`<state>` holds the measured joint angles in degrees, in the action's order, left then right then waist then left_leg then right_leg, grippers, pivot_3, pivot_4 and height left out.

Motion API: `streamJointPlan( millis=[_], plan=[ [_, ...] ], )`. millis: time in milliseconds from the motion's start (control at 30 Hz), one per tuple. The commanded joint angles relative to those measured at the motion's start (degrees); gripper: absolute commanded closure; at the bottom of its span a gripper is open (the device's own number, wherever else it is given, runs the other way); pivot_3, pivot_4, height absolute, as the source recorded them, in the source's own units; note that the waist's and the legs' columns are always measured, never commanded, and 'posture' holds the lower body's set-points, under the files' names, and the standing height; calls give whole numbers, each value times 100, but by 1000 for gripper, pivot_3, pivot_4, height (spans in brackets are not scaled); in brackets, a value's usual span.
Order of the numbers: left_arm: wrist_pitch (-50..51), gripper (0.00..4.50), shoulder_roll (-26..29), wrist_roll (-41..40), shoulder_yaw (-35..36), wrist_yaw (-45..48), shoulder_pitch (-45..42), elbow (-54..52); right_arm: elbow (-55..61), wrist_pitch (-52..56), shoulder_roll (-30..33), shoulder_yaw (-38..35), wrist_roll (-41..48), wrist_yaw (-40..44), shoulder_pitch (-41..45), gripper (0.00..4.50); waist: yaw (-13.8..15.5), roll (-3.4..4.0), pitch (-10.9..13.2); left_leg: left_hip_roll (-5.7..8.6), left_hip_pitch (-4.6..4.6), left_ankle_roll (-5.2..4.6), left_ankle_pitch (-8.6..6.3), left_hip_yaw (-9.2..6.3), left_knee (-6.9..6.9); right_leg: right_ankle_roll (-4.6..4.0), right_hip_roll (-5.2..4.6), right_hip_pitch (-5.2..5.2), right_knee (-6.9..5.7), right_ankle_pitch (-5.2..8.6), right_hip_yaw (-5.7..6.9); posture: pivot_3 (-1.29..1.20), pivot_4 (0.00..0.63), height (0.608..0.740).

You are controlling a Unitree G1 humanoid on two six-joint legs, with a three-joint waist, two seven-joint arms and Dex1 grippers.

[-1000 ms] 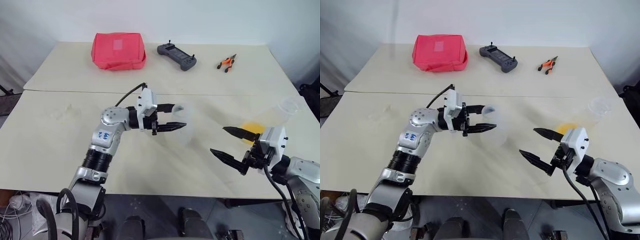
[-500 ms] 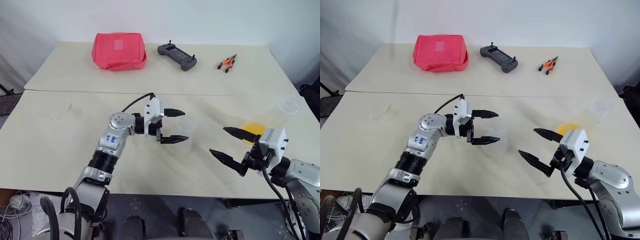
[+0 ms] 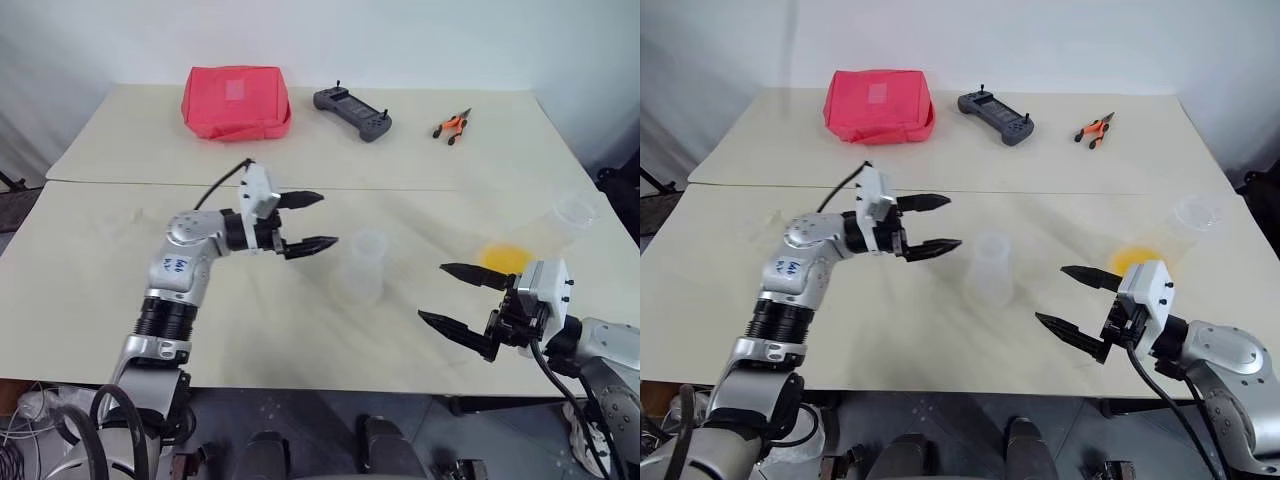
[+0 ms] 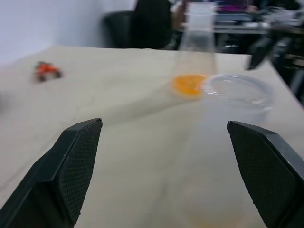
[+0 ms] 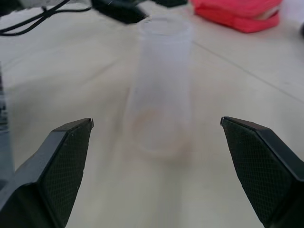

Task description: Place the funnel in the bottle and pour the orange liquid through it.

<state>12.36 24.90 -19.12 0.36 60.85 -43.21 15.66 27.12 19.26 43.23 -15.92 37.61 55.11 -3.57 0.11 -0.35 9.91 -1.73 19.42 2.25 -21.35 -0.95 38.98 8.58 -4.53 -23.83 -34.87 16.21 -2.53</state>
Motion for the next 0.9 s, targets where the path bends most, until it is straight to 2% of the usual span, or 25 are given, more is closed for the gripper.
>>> streamJointPlan(
  millis=[33, 300, 567, 733, 900],
  plan=[
    [246, 21, 323, -306, 438, -149, 337, -689, 92, 12, 94, -36, 215, 188, 233, 0, -22, 0, 0, 0, 0, 0, 0, 0, 0, 0, 0, 0, 1, 0, 0, 0, 150, 740],
    [576, 21, 1040, -485, 1785, -1135, 2108, -1959, 326, 233, -39, 279, 566, 276, 682, 0, -20, -4, 4, -4, -6, -6, -4, -3, -1, -1, -1, -1, -6, 0, -2, 0, 150, 740],
    [626, 21, 974, -670, 3260, -2081, 3979, -2798, 288, 310, -296, 627, 566, 126, 975, 0, -3, -7, 5, -6, -6, -13, -19, -3, -2, -3, -7, 1, 4, 1, 0, 0, 150, 740],
    [556, 21, 875, -670, 3629, -2537, 4426, -2912, 207, 292, -337, 696, 569, 140, 1159, 0, 5, -9, 6, -3, -9, -19, -24, -4, 0, -4, -11, 3, 18, 2, 1, 0, 150, 740],
    [276, 21, 854, -391, 3608, -3065, 4276, -2585, 208, 271, -333, 709, 577, 211, 1283, 0, -10, -9, 6, -4, -11, -19, -25, -4, -1, -7, -10, 3, 19, 3, 3, 0, 150, 740]
  ],
)
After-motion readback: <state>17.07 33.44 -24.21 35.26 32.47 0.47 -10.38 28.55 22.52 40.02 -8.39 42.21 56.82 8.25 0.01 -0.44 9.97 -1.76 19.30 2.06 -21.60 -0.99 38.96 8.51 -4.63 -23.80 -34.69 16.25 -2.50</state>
